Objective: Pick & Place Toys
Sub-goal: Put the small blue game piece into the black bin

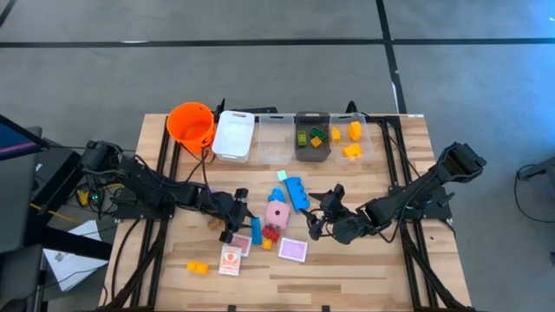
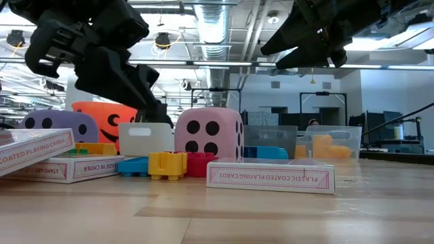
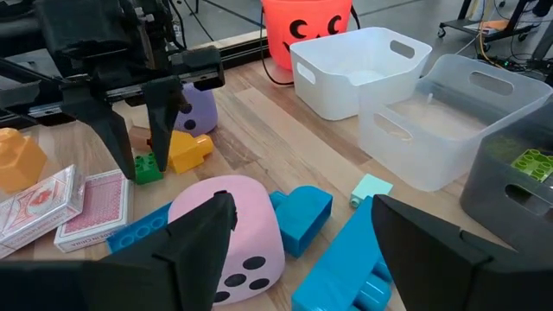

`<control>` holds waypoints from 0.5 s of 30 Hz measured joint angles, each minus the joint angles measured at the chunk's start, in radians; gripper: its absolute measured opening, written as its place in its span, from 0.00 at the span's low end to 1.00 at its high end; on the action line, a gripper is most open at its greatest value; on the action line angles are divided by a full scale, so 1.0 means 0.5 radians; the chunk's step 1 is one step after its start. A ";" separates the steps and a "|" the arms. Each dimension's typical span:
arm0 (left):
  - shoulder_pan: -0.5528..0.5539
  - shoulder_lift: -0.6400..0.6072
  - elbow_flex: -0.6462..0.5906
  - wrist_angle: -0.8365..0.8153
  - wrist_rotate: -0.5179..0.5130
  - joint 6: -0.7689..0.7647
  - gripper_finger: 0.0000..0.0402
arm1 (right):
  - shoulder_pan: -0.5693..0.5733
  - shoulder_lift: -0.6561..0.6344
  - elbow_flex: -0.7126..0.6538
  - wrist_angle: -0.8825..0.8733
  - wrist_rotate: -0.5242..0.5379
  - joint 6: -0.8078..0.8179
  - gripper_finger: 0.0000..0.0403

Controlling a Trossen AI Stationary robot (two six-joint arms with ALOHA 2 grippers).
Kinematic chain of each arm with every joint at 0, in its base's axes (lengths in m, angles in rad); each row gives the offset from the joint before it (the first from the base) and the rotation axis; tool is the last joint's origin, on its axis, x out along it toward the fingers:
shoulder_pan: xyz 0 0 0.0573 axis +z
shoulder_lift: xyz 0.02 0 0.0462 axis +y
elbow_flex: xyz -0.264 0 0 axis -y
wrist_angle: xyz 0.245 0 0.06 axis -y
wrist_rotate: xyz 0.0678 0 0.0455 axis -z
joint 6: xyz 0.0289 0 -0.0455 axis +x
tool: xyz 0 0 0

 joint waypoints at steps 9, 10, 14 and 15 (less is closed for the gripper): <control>0.000 0.000 0.000 0.033 -0.007 0.000 0.02 | 0.000 0.000 0.000 0.000 0.000 0.000 0.67; 0.000 0.000 0.000 0.034 -0.007 0.000 0.01 | 0.000 0.000 0.000 0.000 0.000 0.000 0.67; 0.000 0.058 0.002 0.062 -0.008 0.000 0.01 | 0.000 0.000 0.000 0.001 0.000 0.000 0.67; 0.000 0.092 0.002 0.073 -0.008 -0.004 0.00 | 0.000 0.000 0.000 0.001 0.000 0.000 0.67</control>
